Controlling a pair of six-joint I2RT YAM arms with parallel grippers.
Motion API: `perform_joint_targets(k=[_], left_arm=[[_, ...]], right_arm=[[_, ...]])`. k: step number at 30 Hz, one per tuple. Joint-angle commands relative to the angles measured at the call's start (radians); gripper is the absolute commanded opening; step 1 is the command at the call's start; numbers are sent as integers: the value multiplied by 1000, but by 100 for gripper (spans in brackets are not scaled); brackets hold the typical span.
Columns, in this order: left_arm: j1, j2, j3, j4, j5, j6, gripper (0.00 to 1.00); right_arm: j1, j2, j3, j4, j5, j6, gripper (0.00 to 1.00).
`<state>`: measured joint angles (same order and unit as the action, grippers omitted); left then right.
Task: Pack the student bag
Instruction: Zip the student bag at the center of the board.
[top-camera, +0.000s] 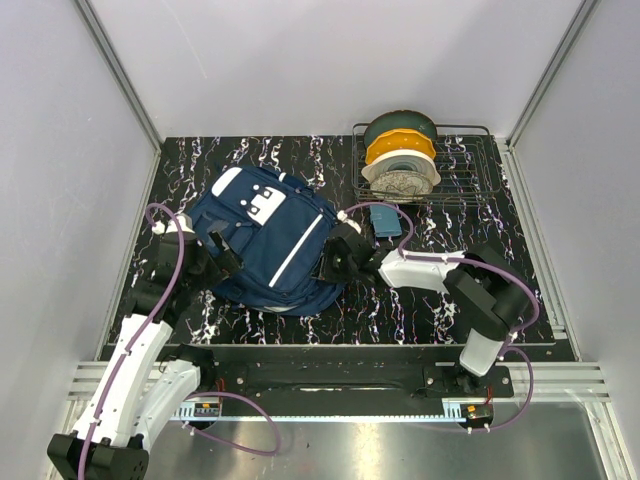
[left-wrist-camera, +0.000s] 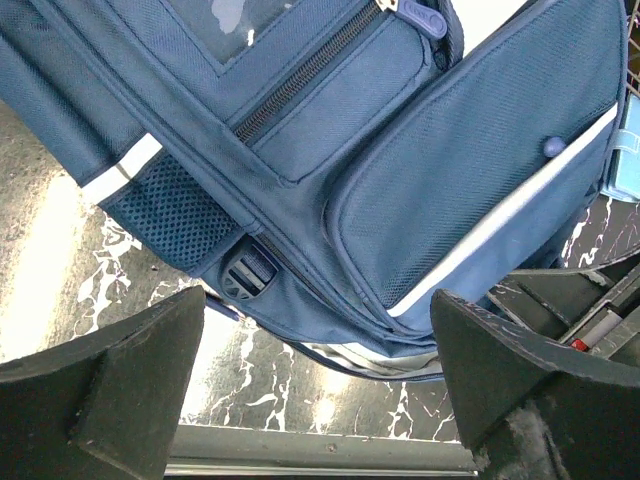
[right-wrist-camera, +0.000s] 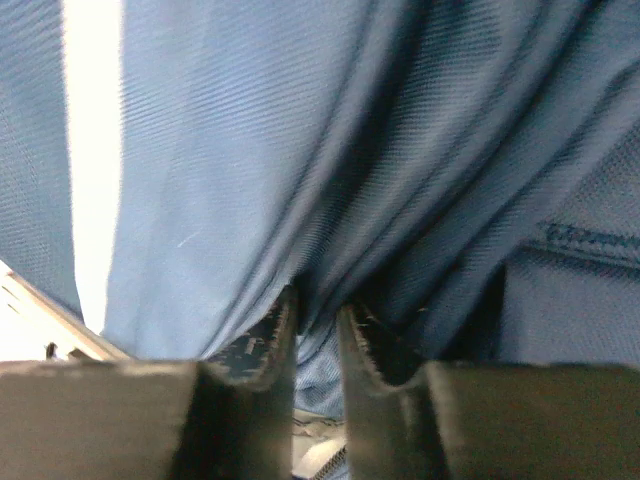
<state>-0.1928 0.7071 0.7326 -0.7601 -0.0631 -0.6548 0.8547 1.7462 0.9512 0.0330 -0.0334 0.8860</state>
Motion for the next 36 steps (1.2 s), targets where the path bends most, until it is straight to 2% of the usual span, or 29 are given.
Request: perform_joint_targets(k=[1,3,4,14,24,27,28,31,35,36], left_arm=[[4,-1,10,42,20,-2,99],[4,-1,2,44,22,-5,99],[6,0,-1,47,22,-6,99],[4,18,-50,54,8,-71,99],[6,45,-239,228,106,-229,98],[4,40,-292,266,112,-250,96],[6,35,-312,280,112,-256,96],[6,28,-357,326,108,-284,94],[6,17,-418,439,114,-316,88],[6,14,-429,465,124,-322,83]], right_arm=[[1,33,-5,39,55,-21,15],[1,23,3,36,69,-42,3],[1,9,15,30,79,-50,0],[-54,-74,132,-94,145,-165,0],[-143,-42,195,-143,43,-202,1],[-163,-48,207,-154,-6,-222,11],[-164,-53,219,-165,-13,-225,30],[-166,-95,206,-180,-34,-219,55],[-163,-215,149,-195,19,-205,67],[-163,-240,135,-203,29,-200,67]])
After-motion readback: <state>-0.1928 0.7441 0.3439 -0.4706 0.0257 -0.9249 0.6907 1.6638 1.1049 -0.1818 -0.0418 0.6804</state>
